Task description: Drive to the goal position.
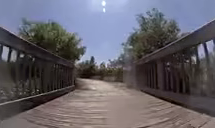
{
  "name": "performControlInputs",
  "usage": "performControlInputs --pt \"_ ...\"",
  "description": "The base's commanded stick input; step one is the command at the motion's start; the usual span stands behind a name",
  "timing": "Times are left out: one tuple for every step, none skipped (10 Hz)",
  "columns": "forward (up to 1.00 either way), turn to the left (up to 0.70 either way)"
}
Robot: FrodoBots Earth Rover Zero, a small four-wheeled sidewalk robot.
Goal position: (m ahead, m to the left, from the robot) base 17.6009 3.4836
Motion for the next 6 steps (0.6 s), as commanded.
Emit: performControlInputs --pt "0.70 0.00" --pt "0.70 0.00" --pt "0.70 0.00" --pt "0.70 0.00" --pt "0.70 0.00" --pt "0.70 0.00"
